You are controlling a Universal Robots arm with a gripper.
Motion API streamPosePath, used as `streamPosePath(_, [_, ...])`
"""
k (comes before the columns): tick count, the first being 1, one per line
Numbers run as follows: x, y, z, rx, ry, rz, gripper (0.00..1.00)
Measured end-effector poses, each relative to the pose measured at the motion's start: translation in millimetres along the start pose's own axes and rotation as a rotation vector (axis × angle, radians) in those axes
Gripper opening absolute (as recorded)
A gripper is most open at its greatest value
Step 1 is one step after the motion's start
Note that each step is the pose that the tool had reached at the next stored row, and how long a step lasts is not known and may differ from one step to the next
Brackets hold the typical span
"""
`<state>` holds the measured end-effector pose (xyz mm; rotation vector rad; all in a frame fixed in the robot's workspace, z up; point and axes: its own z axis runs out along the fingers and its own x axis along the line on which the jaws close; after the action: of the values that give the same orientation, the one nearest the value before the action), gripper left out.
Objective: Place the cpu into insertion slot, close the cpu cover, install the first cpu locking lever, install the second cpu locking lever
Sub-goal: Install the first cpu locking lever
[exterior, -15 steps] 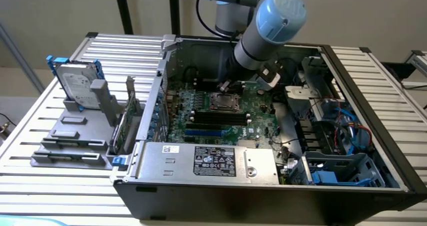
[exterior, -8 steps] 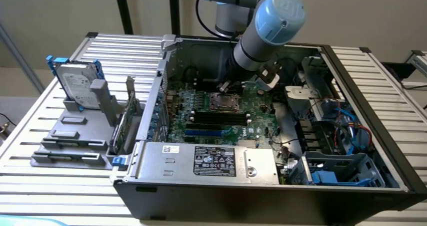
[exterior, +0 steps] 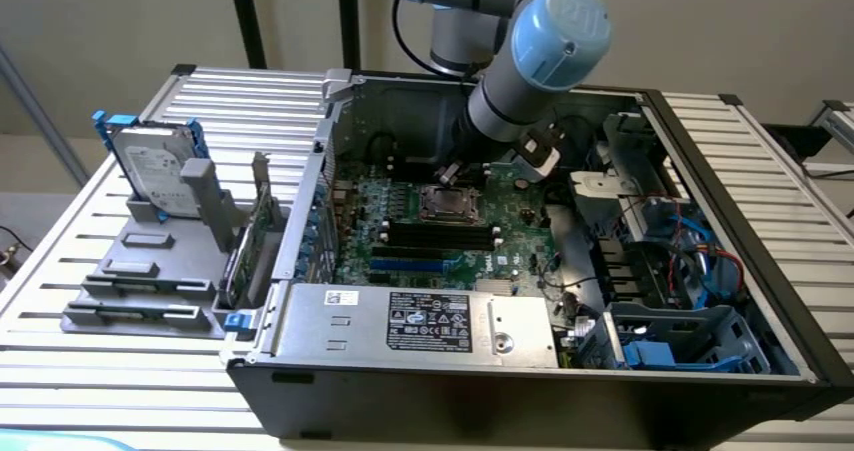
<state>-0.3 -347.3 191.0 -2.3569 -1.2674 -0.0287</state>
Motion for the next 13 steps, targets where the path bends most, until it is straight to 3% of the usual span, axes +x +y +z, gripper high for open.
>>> streamPosePath(13, [-1.2, -1.8, 1.9, -0.0003, 0.0003, 0.0, 0.11])
